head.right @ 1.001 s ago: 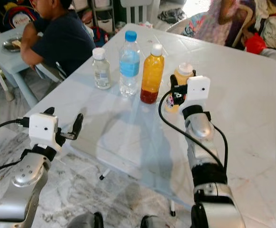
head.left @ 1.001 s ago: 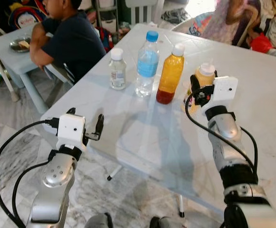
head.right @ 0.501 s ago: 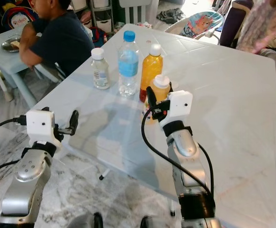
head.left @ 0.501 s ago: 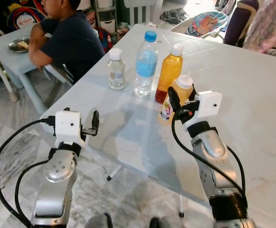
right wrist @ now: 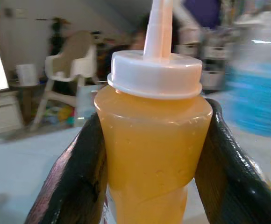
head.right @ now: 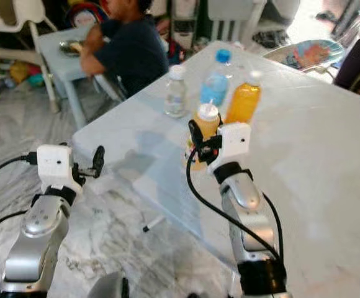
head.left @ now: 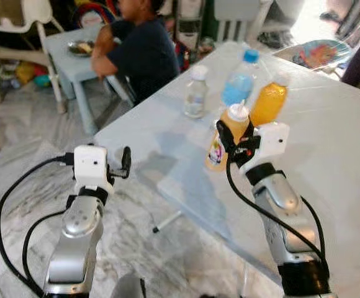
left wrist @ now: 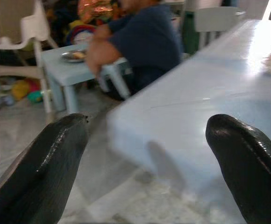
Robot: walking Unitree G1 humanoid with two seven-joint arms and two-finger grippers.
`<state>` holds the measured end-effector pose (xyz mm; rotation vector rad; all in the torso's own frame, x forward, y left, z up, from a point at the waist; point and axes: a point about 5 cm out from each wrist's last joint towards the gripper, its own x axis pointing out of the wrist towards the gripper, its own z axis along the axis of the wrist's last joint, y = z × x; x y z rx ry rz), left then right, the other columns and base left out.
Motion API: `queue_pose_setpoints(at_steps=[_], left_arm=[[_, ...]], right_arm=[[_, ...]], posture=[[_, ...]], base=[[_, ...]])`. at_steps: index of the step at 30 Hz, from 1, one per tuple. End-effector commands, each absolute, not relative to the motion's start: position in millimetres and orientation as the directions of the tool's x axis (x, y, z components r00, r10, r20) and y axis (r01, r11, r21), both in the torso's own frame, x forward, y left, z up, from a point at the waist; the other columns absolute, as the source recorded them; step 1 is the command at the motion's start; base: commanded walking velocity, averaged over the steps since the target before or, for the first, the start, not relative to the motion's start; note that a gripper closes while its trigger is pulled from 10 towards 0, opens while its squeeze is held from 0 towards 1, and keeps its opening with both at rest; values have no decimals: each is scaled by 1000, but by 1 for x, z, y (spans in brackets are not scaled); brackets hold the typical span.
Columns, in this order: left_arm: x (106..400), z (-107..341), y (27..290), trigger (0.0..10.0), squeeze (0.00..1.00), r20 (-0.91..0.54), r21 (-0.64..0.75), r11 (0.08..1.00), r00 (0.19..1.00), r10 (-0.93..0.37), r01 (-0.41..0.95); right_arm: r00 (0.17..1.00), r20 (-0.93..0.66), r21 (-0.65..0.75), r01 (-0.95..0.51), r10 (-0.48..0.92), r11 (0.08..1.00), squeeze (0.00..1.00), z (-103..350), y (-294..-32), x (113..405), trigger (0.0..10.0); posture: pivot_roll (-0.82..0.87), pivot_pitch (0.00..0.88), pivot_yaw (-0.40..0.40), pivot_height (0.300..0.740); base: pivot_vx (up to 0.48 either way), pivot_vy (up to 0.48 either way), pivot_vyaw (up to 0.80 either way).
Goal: Restocking fridge
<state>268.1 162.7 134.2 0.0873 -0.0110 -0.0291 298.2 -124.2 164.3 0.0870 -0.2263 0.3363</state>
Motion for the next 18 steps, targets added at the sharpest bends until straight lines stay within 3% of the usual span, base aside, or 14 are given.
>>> queue_pose_setpoints(at_steps=[1,18], left_arm=[[268,133,165,10000,0,4,98,995,1000,-12,11],[267,130,166,10000,0,-7,104,995,1000,-3,4]], right_arm=[[907,216,61,-382,361,922,0,161,-116,297,10000],[883,221,62,-436,413,898,0,160,-108,294,10000]], posture=[[78,80,-41,740],[78,84,-39,740]], base=[[0,0,788],[0,0,782]])
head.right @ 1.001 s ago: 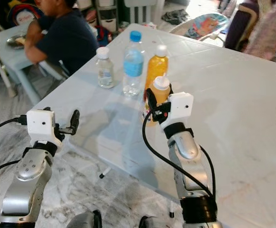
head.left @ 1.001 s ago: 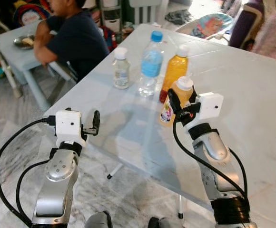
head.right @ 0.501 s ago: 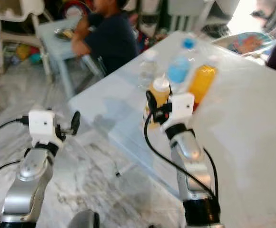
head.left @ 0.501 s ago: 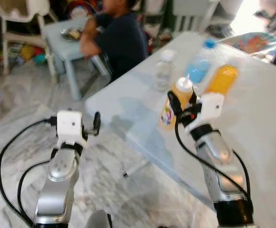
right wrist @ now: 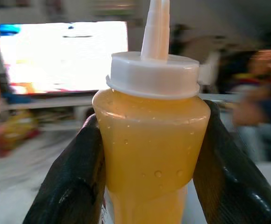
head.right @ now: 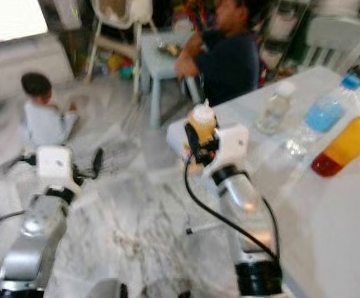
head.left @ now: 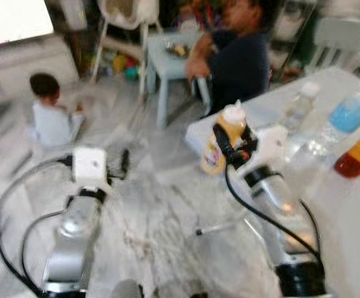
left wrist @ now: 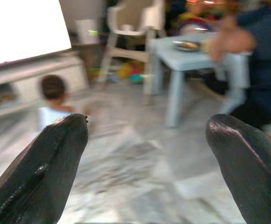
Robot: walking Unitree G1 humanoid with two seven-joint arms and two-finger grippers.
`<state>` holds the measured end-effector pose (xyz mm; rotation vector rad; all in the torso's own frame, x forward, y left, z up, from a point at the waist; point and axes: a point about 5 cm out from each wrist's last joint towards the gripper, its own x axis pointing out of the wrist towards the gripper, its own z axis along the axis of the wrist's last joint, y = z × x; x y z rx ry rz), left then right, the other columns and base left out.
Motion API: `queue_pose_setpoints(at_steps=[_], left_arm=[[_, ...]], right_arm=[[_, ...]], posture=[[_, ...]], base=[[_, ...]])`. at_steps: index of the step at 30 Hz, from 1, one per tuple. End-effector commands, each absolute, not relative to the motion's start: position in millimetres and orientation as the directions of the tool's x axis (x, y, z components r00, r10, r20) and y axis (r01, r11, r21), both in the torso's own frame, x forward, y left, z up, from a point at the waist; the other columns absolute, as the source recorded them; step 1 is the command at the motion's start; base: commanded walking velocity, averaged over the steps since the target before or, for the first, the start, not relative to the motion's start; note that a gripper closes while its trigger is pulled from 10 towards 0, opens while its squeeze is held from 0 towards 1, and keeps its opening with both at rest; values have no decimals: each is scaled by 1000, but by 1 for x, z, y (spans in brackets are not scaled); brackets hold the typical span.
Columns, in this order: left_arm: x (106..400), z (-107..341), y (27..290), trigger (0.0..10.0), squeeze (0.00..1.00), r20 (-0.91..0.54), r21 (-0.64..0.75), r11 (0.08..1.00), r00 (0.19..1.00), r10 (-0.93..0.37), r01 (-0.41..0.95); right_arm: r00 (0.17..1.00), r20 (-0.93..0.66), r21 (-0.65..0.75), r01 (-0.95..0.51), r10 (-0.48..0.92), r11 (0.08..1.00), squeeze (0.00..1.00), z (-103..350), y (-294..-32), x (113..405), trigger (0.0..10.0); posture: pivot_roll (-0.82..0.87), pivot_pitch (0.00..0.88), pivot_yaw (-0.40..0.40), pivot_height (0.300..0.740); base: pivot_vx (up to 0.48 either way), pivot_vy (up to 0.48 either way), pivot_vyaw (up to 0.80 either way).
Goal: Restocking fridge
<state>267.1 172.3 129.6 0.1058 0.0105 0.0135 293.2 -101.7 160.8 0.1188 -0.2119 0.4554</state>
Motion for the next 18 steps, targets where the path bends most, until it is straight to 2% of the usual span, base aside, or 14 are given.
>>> queue_pose_setpoints(at_steps=[1,6,9,18], left_arm=[[267,129,167,10000,0,-6,112,994,1000,0,1],[260,124,171,10000,0,-17,130,991,999,27,-25],[246,109,181,10000,0,-73,134,990,996,47,-36],[247,111,190,10000,0,-57,145,986,994,89,-80]], right_arm=[[883,219,61,-436,414,898,0,160,-108,293,10000],[887,205,46,-432,414,901,0,154,-109,291,10000],[908,183,19,-387,377,922,0,147,-123,287,10000],[914,150,28,-386,378,922,0,135,-131,277,10000]], posture=[[80,82,-37,740],[76,75,-21,740],[77,68,-25,740],[88,64,-40,740]], base=[[0,0,781],[0,0,781],[0,0,781],[0,28,781]])
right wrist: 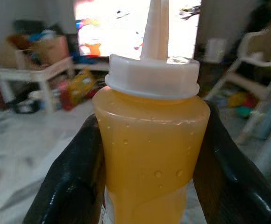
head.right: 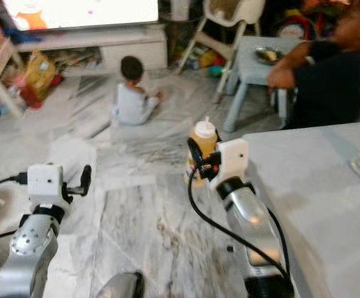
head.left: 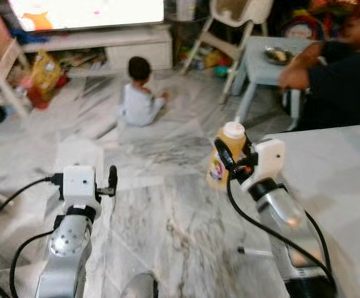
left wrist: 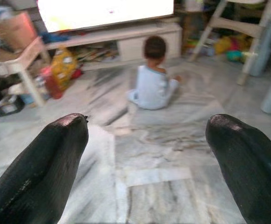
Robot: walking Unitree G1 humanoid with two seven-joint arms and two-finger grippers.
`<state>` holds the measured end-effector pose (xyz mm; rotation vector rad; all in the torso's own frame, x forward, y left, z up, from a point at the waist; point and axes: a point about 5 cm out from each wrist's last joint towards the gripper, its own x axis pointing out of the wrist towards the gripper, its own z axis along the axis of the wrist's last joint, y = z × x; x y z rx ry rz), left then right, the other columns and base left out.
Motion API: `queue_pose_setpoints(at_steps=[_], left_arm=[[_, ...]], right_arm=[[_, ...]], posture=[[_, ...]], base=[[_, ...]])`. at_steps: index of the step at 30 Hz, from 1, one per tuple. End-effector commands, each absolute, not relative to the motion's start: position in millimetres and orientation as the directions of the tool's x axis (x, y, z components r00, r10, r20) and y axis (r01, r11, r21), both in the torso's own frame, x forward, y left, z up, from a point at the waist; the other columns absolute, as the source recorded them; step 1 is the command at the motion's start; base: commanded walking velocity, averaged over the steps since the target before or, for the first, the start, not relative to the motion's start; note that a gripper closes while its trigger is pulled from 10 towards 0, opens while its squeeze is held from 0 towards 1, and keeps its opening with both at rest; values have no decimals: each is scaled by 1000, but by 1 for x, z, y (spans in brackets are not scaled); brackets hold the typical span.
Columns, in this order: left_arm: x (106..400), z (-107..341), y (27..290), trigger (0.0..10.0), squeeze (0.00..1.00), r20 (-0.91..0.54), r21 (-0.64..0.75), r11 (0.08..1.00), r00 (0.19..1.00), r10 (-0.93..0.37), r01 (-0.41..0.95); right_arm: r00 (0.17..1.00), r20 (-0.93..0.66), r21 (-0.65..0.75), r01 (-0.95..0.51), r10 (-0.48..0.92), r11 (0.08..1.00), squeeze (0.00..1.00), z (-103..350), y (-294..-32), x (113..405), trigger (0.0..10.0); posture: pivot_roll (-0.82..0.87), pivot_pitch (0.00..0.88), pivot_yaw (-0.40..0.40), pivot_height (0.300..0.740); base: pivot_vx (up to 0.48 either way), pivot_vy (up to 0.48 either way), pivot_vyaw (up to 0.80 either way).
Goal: Restocking fridge
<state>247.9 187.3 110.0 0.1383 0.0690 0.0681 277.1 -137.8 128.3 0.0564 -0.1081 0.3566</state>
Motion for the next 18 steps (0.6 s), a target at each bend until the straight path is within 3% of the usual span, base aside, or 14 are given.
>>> queue_pose_setpoints(at_steps=[1,9,18], left_arm=[[247,111,190,10000,0,-57,145,986,994,88,-79],[252,113,179,10000,0,-45,141,989,998,49,-42],[248,111,187,10000,0,-50,160,986,998,50,-41]], right_arm=[[913,149,27,-387,379,922,0,135,-131,276,10000],[907,165,19,-395,386,919,0,138,-128,280,10000],[920,159,4,-364,359,931,0,136,-137,281,10000]], posture=[[88,64,-40,740],[86,63,-33,740],[84,65,-31,740]], base=[[0,255,781],[0,252,781],[0,218,781]])
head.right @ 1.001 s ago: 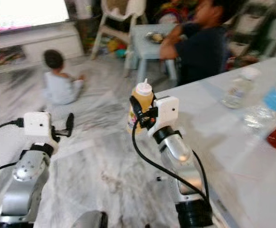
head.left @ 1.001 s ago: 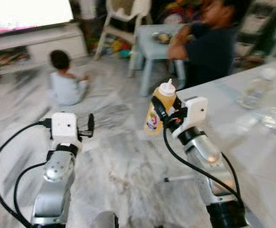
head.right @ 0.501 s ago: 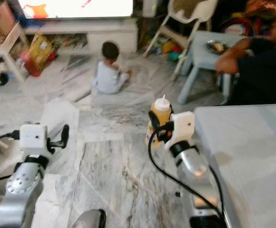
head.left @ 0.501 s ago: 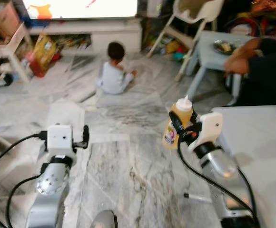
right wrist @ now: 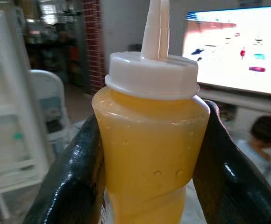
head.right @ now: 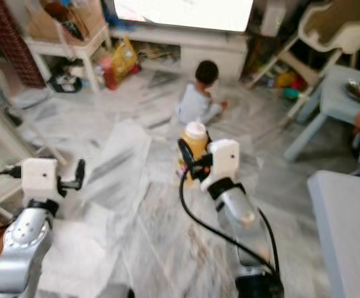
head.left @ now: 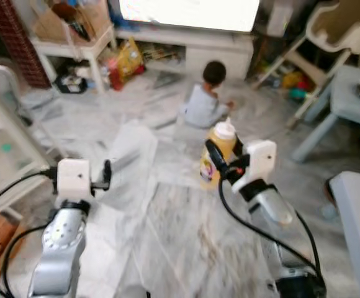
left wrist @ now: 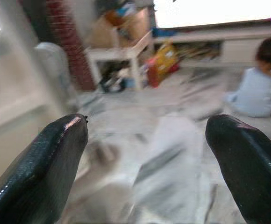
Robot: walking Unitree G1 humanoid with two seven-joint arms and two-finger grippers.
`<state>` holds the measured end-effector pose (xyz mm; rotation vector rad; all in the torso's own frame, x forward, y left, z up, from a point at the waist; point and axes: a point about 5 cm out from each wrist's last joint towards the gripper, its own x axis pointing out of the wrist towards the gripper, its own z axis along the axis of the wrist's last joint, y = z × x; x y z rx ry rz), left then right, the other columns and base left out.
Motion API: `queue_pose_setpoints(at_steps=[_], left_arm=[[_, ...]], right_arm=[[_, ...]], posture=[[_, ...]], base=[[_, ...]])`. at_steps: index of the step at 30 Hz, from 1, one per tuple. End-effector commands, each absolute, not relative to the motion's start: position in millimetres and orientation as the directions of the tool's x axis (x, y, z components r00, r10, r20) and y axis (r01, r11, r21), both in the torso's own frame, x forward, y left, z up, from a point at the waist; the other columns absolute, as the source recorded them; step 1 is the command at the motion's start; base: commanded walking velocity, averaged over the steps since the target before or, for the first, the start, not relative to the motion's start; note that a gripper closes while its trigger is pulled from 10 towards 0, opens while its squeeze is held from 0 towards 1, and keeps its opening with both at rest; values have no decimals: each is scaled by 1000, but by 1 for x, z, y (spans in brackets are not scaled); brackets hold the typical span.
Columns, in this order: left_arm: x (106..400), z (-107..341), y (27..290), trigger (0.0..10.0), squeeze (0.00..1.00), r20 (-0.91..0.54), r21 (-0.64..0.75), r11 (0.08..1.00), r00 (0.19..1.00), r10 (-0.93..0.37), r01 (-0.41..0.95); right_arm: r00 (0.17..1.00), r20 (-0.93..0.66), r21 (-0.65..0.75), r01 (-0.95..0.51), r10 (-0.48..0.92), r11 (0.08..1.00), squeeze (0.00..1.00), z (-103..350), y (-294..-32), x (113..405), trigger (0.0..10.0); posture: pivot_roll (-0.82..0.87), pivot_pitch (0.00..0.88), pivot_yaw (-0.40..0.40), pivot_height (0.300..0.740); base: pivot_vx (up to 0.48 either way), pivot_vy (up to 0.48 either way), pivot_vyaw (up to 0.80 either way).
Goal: Restocking fridge
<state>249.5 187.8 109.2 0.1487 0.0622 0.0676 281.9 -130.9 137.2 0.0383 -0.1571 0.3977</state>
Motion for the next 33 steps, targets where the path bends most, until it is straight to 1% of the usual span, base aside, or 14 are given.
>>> queue_pose_setpoints(at_steps=[1,5,8,13,17,20,22,28,33], left_arm=[[248,111,187,10000,0,-50,161,986,998,50,-41],[242,108,191,10000,0,-62,162,986,997,39,-29],[238,107,197,10000,0,-52,180,982,997,62,-52],[233,105,199,10000,0,-48,191,981,997,55,-45],[230,106,197,10000,0,-46,167,985,998,50,-42],[230,105,196,10000,0,-46,147,988,998,48,-41],[231,106,195,10000,0,-40,156,987,999,36,-29],[239,111,193,10000,0,-19,140,990,999,25,-22],[240,111,189,10000,0,-14,123,992,1000,17,-15]], right_arm=[[921,159,3,-360,355,933,0,136,-138,281,10000],[931,157,2,-333,329,943,0,135,-143,280,10000],[939,146,-6,-315,313,949,0,132,-149,278,10000],[943,135,-10,-306,304,952,0,131,-153,278,10000],[943,133,-14,-305,304,952,0,131,-154,279,10000],[943,133,-16,-305,304,952,0,131,-153,280,10000],[942,136,-14,-308,307,951,0,131,-149,280,10000],[912,149,-23,-382,381,924,0,132,-134,277,10000],[905,158,-44,-394,396,918,0,134,-133,278,10000]], posture=[[84,65,-31,740],[83,63,-31,740],[82,60,-38,740],[79,61,-53,740],[82,65,-54,740],[85,66,-52,740],[89,65,-53,740],[89,62,-52,740],[84,64,-54,740]], base=[[0,0,781],[0,0,781],[0,0,781],[0,0,781],[0,0,781],[0,0,781],[0,0,781],[268,0,781],[278,0,781]])
